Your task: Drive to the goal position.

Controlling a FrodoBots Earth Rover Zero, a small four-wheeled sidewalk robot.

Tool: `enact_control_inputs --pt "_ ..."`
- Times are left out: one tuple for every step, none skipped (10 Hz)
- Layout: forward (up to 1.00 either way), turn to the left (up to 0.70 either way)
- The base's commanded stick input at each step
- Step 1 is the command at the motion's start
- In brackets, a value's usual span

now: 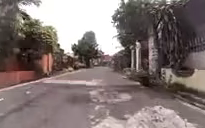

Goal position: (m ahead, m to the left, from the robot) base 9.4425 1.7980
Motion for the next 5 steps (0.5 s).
enact_control_inputs --pt "0.85 0.0" --pt "0.85 0.0" --pt "0.85 0.0" --pt "0.78 0.0" --pt "0.7 0.0"
